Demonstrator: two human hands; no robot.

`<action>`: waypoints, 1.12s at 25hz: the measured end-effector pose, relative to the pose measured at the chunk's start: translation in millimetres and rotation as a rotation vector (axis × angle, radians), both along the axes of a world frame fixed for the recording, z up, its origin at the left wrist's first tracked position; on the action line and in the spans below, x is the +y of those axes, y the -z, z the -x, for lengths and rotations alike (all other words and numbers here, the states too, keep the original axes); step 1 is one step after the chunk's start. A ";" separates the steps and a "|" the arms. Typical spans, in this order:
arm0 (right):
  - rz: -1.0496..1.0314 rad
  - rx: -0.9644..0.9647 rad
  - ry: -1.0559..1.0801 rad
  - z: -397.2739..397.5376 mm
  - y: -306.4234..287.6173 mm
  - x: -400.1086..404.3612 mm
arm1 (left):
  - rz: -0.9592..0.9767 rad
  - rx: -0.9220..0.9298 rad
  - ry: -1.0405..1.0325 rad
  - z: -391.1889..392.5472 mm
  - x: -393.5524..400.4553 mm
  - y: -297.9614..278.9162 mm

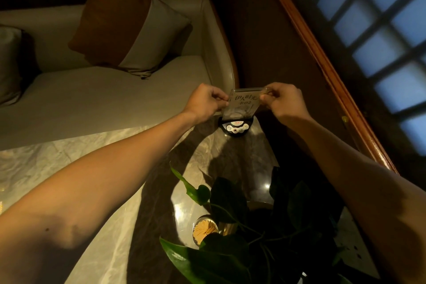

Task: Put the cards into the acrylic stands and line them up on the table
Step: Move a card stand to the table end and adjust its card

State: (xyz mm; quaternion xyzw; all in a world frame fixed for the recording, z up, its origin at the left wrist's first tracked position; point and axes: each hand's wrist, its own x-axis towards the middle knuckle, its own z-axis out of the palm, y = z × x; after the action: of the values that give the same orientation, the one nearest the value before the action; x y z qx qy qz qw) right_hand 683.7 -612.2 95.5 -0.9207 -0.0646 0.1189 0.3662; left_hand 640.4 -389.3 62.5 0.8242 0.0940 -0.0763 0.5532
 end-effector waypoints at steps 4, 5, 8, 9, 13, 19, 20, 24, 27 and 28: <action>0.000 -0.004 0.014 -1.1 -0.3 1.2 | -0.002 -0.008 -0.003 -2.6 0.5 1.3; 0.005 -0.006 0.013 -1.6 -0.1 1.6 | 0.000 -0.008 -0.007 -2.9 0.7 1.3; 0.019 0.004 0.010 -4.1 1.6 0.5 | 0.017 -0.008 -0.018 -4.5 -1.2 3.4; 0.011 0.016 0.012 -4.8 2.1 -0.2 | 0.020 -0.005 -0.015 -5.0 -2.2 3.4; -0.012 0.044 0.037 -4.9 2.1 1.2 | 0.031 0.020 0.000 -8.1 -2.4 1.7; -0.028 0.117 0.039 -1.4 -0.2 1.7 | -0.029 0.026 0.021 -4.3 -2.7 -2.3; -0.023 0.125 0.036 1.1 -1.9 1.2 | -0.045 0.022 0.027 -3.0 -3.4 -3.9; -0.023 0.147 0.024 11.8 -13.0 -1.1 | -0.050 0.016 0.032 8.3 -3.8 -19.5; -0.001 0.179 0.061 26.0 -35.0 3.9 | -0.165 0.029 0.103 26.7 4.9 -42.1; 0.006 0.176 0.071 31.2 -46.6 6.4 | -0.203 0.030 0.131 34.0 9.5 -52.0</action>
State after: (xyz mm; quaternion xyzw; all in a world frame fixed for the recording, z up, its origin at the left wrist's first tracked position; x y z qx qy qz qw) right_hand 652.5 -605.8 142.1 -0.9094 0.0010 0.1865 0.3717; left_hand 606.3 -379.8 114.5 0.8791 0.0555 -0.1145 0.4594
